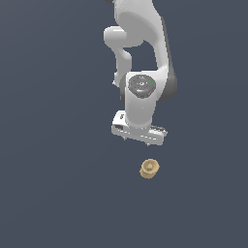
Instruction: Pick up the object and move it to a goal position.
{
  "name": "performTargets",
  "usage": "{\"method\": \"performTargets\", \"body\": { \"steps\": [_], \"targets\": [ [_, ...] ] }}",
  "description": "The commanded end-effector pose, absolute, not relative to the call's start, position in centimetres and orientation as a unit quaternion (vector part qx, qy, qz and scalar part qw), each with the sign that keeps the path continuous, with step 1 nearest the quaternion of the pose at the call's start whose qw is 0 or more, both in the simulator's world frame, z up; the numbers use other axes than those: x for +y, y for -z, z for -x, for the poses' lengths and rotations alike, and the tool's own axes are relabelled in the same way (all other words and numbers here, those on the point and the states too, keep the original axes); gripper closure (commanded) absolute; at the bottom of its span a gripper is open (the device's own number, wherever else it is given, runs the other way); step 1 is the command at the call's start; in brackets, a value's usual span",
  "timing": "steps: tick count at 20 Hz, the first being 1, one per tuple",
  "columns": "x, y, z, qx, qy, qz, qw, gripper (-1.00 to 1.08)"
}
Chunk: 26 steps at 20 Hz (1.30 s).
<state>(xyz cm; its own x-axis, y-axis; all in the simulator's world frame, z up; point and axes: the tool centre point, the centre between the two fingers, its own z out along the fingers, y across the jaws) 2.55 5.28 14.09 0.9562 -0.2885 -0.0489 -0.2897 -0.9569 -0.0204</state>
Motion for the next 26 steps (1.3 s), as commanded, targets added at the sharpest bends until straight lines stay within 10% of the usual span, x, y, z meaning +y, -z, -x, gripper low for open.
{"method": "performTargets", "body": {
  "steps": [1,26],
  "targets": [
    [5.6,-13.9,-3.2,0.178,-0.022,0.984,0.013,-0.92],
    [9.0,-11.5,-8.8,0.470,-0.010,0.882,0.003,-0.92]
  ]
}}
